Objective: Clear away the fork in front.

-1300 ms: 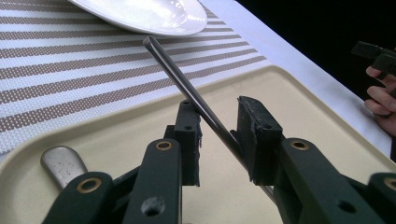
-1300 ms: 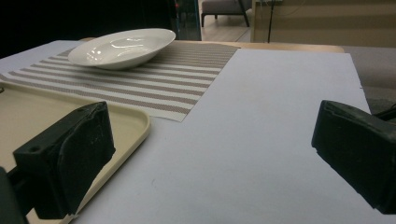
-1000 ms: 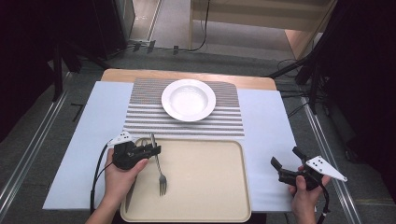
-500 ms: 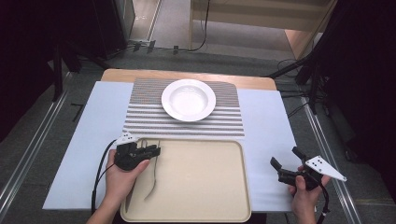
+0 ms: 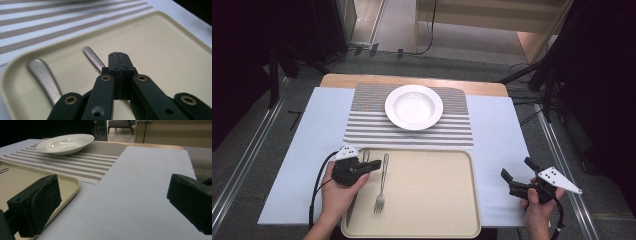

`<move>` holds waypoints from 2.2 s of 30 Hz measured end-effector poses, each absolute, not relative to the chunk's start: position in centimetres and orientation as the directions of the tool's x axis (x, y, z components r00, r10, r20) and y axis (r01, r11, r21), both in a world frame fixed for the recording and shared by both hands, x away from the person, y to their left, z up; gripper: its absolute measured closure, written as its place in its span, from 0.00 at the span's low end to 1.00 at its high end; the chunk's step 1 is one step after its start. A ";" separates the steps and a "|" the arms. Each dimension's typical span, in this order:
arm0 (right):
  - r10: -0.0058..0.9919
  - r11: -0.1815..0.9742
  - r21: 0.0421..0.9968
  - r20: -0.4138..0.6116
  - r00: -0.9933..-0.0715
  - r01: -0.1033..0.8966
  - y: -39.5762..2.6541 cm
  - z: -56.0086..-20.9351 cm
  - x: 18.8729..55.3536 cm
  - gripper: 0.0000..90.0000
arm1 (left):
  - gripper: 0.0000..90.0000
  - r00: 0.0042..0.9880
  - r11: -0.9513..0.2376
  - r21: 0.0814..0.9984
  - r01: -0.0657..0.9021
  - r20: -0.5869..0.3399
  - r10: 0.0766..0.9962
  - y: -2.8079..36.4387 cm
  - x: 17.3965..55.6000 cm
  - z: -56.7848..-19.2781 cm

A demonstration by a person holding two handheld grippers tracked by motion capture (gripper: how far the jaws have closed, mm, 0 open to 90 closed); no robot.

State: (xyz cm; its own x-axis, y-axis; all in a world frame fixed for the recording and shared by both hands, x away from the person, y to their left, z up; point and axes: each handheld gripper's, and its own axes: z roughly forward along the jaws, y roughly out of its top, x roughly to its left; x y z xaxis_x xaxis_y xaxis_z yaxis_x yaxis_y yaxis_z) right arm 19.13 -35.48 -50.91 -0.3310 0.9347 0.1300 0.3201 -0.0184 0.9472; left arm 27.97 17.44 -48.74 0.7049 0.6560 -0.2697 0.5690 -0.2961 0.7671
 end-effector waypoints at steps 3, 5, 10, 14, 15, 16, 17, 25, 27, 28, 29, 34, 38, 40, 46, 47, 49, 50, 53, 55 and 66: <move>0.934 -0.014 0.947 0.126 -0.334 0.320 -35.5 -50.9 19.1 0.00 | 1.00 0.728 -0.347 0.758 0.552 -0.236 0.644 16.7 27.4 -48.8; 0.934 -0.014 0.948 0.126 -0.335 0.319 -35.5 -50.9 19.1 0.00 | 1.00 0.759 -0.423 0.734 0.531 -0.189 0.623 15.3 26.8 -48.8; 0.934 -0.015 0.948 0.127 -0.335 0.319 -35.5 -50.9 19.2 0.00 | 1.00 0.793 -0.533 0.674 0.512 -0.133 0.595 13.8 26.4 -49.3; 0.933 -0.019 0.948 0.131 -0.334 0.318 -35.5 -50.9 19.1 0.00 | 1.00 0.799 -0.561 0.646 0.518 -0.131 0.588 13.6 26.5 -49.8; 0.934 -0.017 0.948 0.128 -0.334 0.317 -35.6 -50.9 19.1 0.00 | 1.00 0.797 -0.557 0.644 0.523 -0.140 0.587 13.8 26.6 -49.8; 0.934 -0.016 0.949 0.127 -0.334 0.316 -35.6 -50.9 19.1 0.00 | 1.00 0.795 -0.555 0.642 0.529 -0.145 0.589 13.9 26.6 -49.8; 0.934 -0.017 0.948 0.129 -0.334 0.317 -35.6 -50.9 19.1 0.00 | 1.00 0.796 -0.554 0.642 0.529 -0.151 0.586 14.1 26.7 -49.8; 0.934 -0.015 0.948 0.127 -0.333 0.318 -35.6 -50.9 19.2 0.00 | 1.00 0.777 -0.531 0.639 0.556 -0.173 0.605 15.6 26.9 -49.7; 0.934 -0.015 0.948 0.127 -0.333 0.318 -35.6 -50.9 19.2 0.00 | 1.00 0.774 -0.528 0.638 0.560 -0.175 0.609 16.0 26.9 -49.7; 0.934 -0.015 0.948 0.127 -0.334 0.318 -35.6 -50.9 19.2 0.00 | 1.00 0.772 -0.525 0.638 0.563 -0.181 0.609 16.2 26.9 -49.7; 0.934 -0.015 0.948 0.127 -0.333 0.318 -35.6 -51.0 19.2 0.00 | 1.00 0.770 -0.522 0.636 0.567 -0.186 0.610 16.4 26.9 -49.7; 0.935 -0.013 0.948 0.124 -0.332 0.319 -35.6 -51.0 19.2 0.00 | 1.00 0.760 -0.505 0.639 0.581 -0.203 0.618 16.9 26.9 -49.8; 0.934 -0.015 0.948 0.127 -0.333 0.319 -35.6 -51.0 19.2 0.00 | 1.00 0.749 -0.477 0.663 0.577 -0.196 0.633 16.7 27.4 -49.6; 0.934 -0.015 0.947 0.127 -0.333 0.320 -35.6 -51.0 19.2 0.00 | 0.99 0.745 -0.469 0.678 0.566 -0.176 0.643 16.2 28.1 -49.6; 0.936 -0.013 0.947 0.125 -0.330 0.322 -35.5 -51.0 19.2 0.00 | 1.00 0.728 -0.491 0.668 0.560 -0.114 0.676 15.3 29.1 -49.7; 0.936 -0.014 0.946 0.126 -0.329 0.323 -35.5 -51.0 19.2 0.00 | 1.00 0.729 -0.492 0.668 0.559 -0.112 0.675 15.4 29.1 -49.7; 0.935 -0.017 0.946 0.129 -0.330 0.324 -35.6 -51.1 19.3 0.00 | 1.00 0.729 -0.493 0.670 0.555 -0.105 0.677 15.4 29.1 -49.7; 0.935 -0.017 0.946 0.129 -0.330 0.323 -35.5 -51.1 19.3 0.00 | 1.00 0.727 -0.492 0.671 0.555 -0.105 0.678 15.5 29.1 -49.7; 0.935 -0.012 0.947 0.124 -0.331 0.322 -35.5 -51.1 19.3 0.00 | 1.00 0.721 -0.486 0.670 0.561 -0.108 0.684 15.8 29.1 -49.7; 0.935 -0.008 0.947 0.122 -0.333 0.322 -35.5 -51.1 19.3 0.00 | 1.00 0.719 -0.479 0.673 0.563 -0.113 0.686 16.1 29.1 -49.8; 0.935 -0.017 0.946 0.129 -0.330 0.323 -35.5 -51.1 19.4 0.00 | 1.00 0.744 -0.470 0.688 0.553 -0.155 0.650 16.5 28.9 -49.3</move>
